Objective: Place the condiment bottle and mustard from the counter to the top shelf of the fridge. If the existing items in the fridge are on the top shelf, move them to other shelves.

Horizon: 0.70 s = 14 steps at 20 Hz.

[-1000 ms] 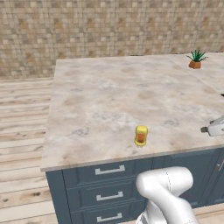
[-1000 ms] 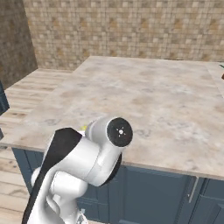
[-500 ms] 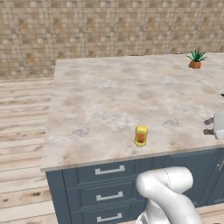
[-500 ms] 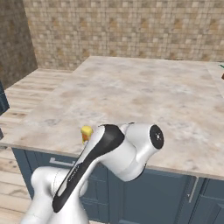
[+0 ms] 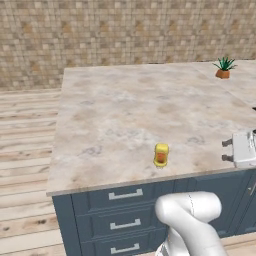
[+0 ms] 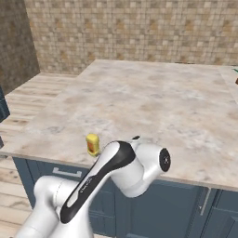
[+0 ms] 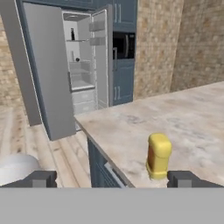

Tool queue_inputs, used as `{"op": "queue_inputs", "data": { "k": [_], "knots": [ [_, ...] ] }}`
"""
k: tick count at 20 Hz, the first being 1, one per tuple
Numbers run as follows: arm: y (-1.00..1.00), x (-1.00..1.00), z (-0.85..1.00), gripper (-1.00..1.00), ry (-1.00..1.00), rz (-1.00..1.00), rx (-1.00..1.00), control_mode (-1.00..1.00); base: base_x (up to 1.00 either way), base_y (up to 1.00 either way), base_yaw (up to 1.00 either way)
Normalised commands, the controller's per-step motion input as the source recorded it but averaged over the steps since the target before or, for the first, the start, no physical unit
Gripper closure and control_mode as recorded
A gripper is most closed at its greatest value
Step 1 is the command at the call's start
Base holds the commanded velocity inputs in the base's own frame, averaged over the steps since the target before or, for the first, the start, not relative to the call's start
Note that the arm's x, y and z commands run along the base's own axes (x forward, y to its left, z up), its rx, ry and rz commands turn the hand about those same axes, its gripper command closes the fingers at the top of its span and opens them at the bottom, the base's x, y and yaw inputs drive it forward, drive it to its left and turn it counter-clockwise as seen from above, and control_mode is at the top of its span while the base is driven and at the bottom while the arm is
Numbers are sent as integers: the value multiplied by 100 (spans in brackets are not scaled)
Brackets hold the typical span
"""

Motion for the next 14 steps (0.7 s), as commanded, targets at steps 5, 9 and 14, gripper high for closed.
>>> {"op": "queue_inputs", "data": {
  "k": [5,9,14],
  "knots": [
    [27,39,-16,-100,0,5,0,-100,0,0,0],
    [22,23,-13,-100,0,8,0,-100,0,0,0],
    [25,14,-17,-100,0,8,0,-100,0,0,0]
  ]
}}
